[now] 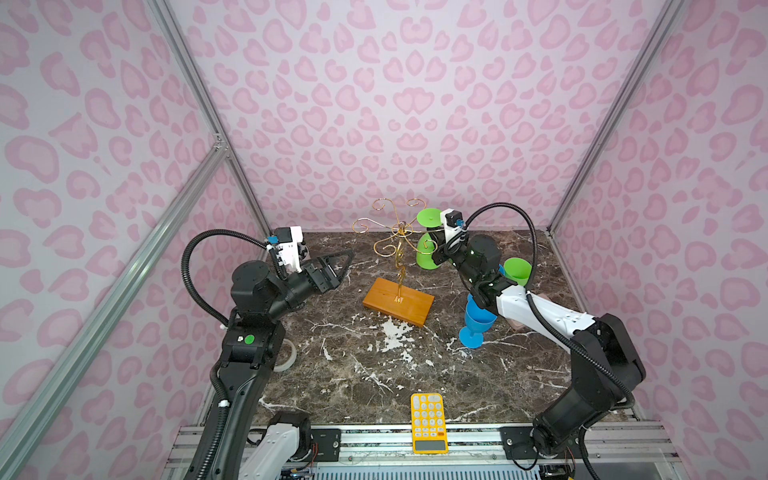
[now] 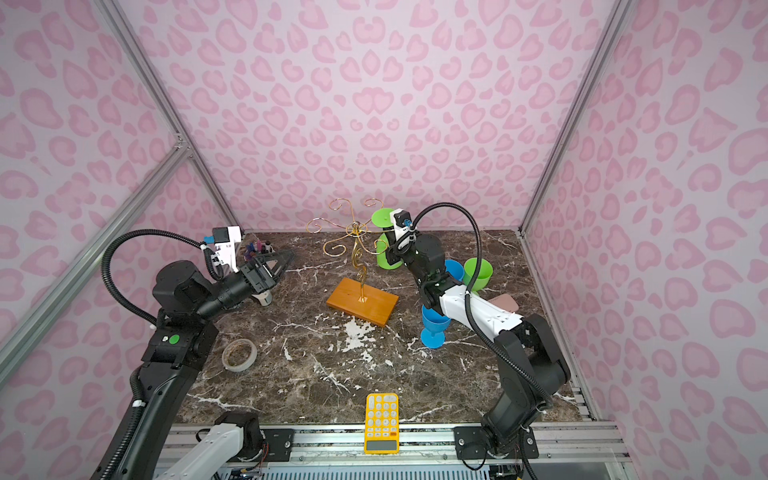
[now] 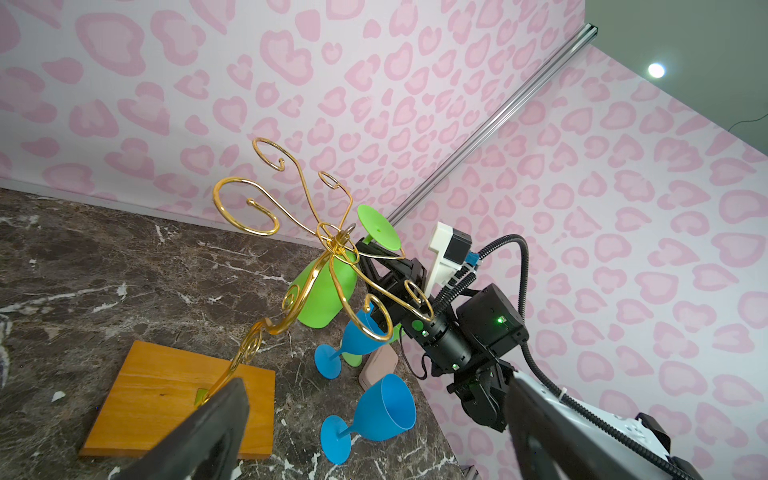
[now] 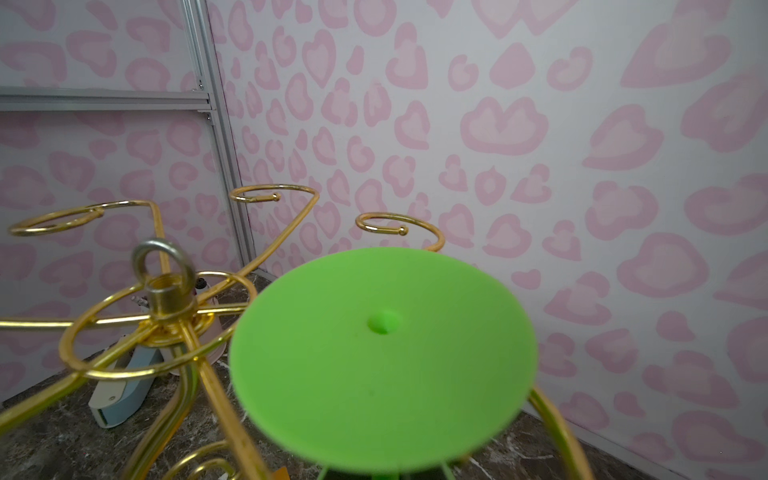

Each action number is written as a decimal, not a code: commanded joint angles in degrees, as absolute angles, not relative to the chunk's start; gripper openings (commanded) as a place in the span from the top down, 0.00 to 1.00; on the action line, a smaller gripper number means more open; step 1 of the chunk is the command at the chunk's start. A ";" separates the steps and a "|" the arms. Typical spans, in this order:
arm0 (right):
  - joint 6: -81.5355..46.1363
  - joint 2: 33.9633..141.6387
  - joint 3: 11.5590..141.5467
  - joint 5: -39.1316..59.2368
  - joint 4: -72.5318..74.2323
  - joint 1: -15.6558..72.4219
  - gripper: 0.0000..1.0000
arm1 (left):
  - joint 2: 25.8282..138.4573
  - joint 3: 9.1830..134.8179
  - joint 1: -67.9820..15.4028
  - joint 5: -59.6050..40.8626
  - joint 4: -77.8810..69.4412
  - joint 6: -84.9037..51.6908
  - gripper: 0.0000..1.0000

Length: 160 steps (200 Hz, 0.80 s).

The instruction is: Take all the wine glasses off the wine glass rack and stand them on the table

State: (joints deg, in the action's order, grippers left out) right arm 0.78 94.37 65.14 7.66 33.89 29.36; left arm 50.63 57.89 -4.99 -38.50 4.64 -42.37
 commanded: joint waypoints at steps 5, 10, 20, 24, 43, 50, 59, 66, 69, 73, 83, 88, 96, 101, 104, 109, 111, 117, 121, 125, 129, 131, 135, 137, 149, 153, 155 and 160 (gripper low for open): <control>2.72 94.99 65.47 6.02 29.27 29.28 1.00 | 50.10 58.36 -5.01 -38.32 4.31 -41.92 0.02; 2.77 95.09 65.56 5.90 29.20 29.28 1.00 | 50.07 58.36 -5.01 -38.32 4.31 -41.88 0.02; 3.38 95.18 65.64 6.05 28.89 29.26 1.00 | 49.97 58.36 -5.01 -38.23 4.31 -41.92 0.02; 3.78 95.19 65.71 5.87 28.71 29.42 1.00 | 49.90 58.36 -5.01 -38.23 4.31 -41.88 0.02; 5.22 94.93 65.58 4.83 28.23 30.01 1.00 | 49.75 58.35 -4.96 -38.23 4.39 -41.84 0.02; 5.48 94.76 65.54 5.11 28.08 30.12 1.00 | 49.75 58.31 -5.01 -38.23 4.49 -41.83 0.02; 5.69 94.42 65.41 5.44 28.03 30.15 1.00 | 49.76 58.36 -5.01 -38.19 4.48 -41.75 0.02; 5.66 94.18 65.23 5.62 28.17 30.27 1.00 | 49.83 58.36 -4.95 -38.11 4.44 -41.77 0.02; 5.59 94.02 65.14 5.70 28.28 30.24 1.00 | 49.83 58.36 -5.00 -38.21 4.40 -41.77 0.02; 5.55 93.84 65.05 5.79 28.30 30.21 1.00 | 49.83 58.30 -5.01 -38.23 4.40 -41.83 0.02; 5.29 93.57 64.91 6.16 28.30 30.21 1.00 | 49.96 58.32 -5.01 -38.23 4.31 -41.92 0.02; 5.14 93.39 64.86 6.52 28.32 30.23 1.00 | 49.95 58.33 -5.01 -38.23 4.33 -41.92 0.02; 4.88 93.16 64.69 6.88 28.38 30.23 1.00 | 49.96 58.28 -5.01 -38.23 4.31 -41.92 0.02; 4.77 93.07 64.61 7.09 28.44 30.32 1.00 | 49.93 58.27 -5.01 -38.22 4.31 -41.92 0.02; 4.79 93.04 64.60 7.19 28.39 30.32 1.00 | 49.85 58.27 -4.98 -38.23 4.35 -41.92 0.02; 4.59 92.96 64.58 7.29 28.39 30.32 1.00 | 49.77 58.27 -5.00 -38.23 4.35 -41.92 0.02; 4.42 92.96 64.53 7.29 28.39 30.32 1.00 | 49.75 58.32 -4.99 -38.23 4.34 -41.92 0.02; 4.23 92.91 64.51 7.54 28.39 30.30 1.00 | 49.68 58.29 -5.00 -38.23 4.31 -41.92 0.02; 4.15 92.90 64.51 7.71 28.39 30.32 1.00 | 49.67 58.27 -4.99 -38.23 4.31 -41.92 0.02; 4.04 92.98 64.40 7.81 28.39 30.42 1.00 | 49.68 58.28 -5.01 -38.23 4.32 -41.90 0.02; 3.82 92.88 64.42 7.90 28.47 30.41 1.00 | 49.59 58.28 -5.01 -38.23 4.35 -41.88 0.02; 3.72 92.83 64.38 7.95 28.48 30.41 1.00 | 49.62 58.27 -5.01 -38.23 4.34 -41.91 0.02; 3.57 92.88 64.27 8.12 28.48 30.42 1.00 | 49.57 58.30 -4.94 -38.23 4.44 -41.88 0.02; 3.49 92.83 64.32 8.20 28.50 30.41 1.00 | 49.57 58.28 -4.99 -38.23 4.40 -41.87 0.02; 3.19 92.67 64.16 8.44 28.39 30.45 1.00 | 49.45 58.32 -5.01 -38.14 4.40 -41.84 0.02; 3.09 92.62 64.12 8.50 28.31 30.52 1.00 | 49.41 58.31 -5.00 -38.08 4.44 -41.84 0.02; 3.08 92.57 64.08 8.52 28.30 30.55 1.00 | 49.40 58.35 -5.01 -38.11 4.41 -41.84 0.02; 3.07 92.60 64.07 8.46 28.15 30.52 1.00 | 49.39 58.38 -5.01 -38.21 4.40 -41.84 0.02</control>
State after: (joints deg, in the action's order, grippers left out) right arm 4.05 92.55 64.84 7.84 31.00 30.37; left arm 49.74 57.89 -4.99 -38.28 4.73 -42.35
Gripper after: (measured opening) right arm 0.082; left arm 0.976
